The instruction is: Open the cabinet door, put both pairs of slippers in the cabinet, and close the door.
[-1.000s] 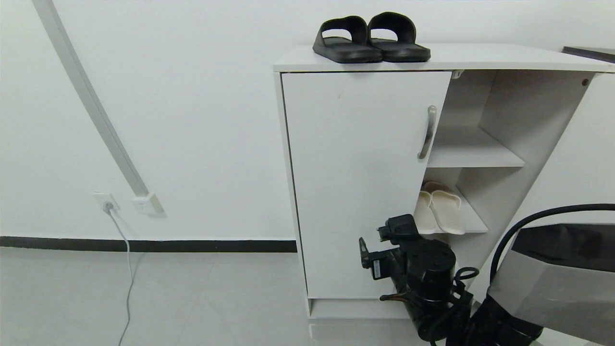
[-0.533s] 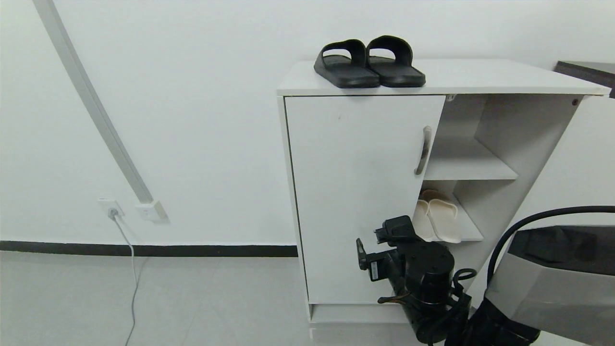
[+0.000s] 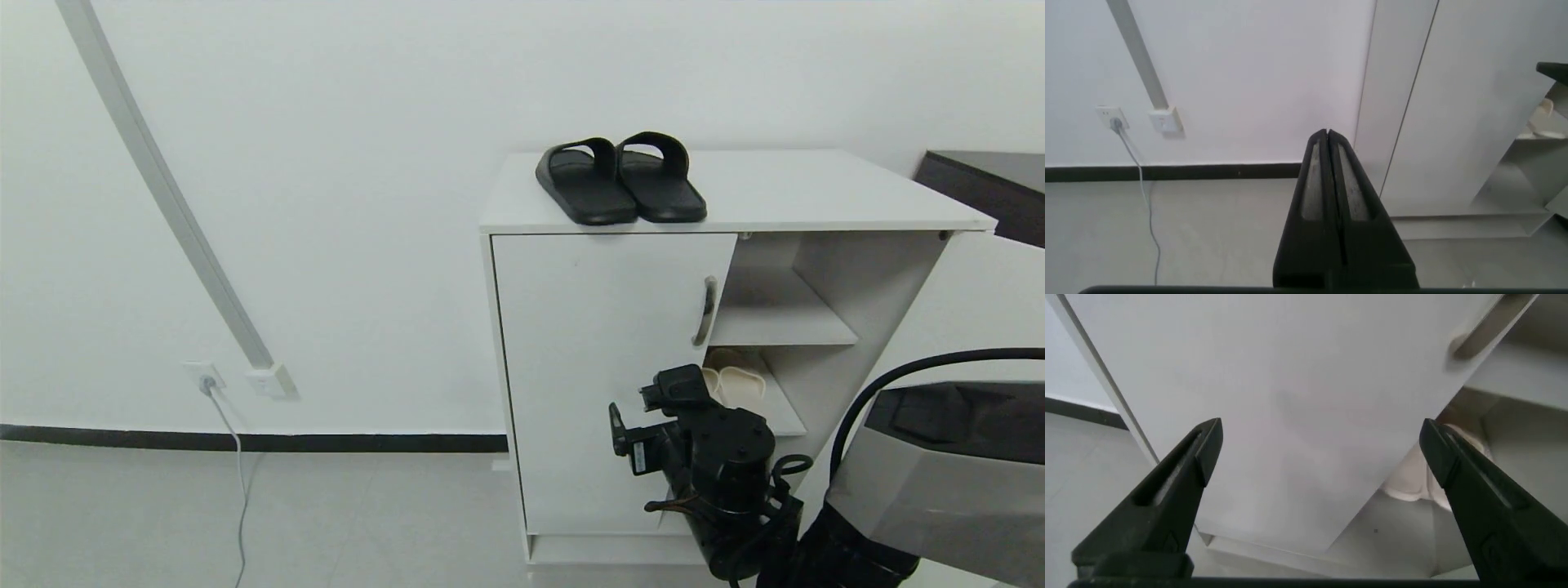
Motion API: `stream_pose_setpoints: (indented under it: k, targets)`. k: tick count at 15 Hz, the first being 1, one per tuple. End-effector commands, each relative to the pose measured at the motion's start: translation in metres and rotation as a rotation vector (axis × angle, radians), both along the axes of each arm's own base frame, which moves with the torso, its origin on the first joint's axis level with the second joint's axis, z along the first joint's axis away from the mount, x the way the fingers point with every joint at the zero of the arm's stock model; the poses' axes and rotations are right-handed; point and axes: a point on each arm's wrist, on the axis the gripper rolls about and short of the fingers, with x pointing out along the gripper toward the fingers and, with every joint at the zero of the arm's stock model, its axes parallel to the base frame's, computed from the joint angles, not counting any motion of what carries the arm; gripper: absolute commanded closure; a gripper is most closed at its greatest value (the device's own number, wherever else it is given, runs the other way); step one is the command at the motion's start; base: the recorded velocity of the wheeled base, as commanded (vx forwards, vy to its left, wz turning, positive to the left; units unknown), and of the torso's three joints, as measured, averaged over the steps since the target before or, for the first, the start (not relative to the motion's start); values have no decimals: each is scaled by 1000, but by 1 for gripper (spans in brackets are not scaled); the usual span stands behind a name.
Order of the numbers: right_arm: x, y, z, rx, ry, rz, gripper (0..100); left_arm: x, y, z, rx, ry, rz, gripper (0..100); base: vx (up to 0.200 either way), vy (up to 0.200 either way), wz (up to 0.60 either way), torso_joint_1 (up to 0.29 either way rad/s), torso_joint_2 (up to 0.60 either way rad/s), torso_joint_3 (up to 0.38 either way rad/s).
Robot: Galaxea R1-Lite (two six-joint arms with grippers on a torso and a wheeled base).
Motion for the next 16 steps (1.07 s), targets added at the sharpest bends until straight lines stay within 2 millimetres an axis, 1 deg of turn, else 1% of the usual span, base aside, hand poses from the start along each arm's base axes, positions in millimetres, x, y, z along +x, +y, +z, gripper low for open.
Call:
stream_pose_setpoints:
  k: [1, 7, 16]
  targets:
    - [0, 0, -2, -4, 3, 0, 0, 0, 0, 0, 0, 0, 0, 100, 0, 0, 0, 159, -471, -325]
    - [-1, 0, -1, -3, 2, 2, 0, 0, 0, 0, 0, 0, 0, 100, 0, 0, 0, 175, -491, -320]
    - [-1, 0, -2, -5, 4, 3, 0, 0, 0, 0, 0, 0, 0, 100, 0, 0, 0, 224, -541, -322]
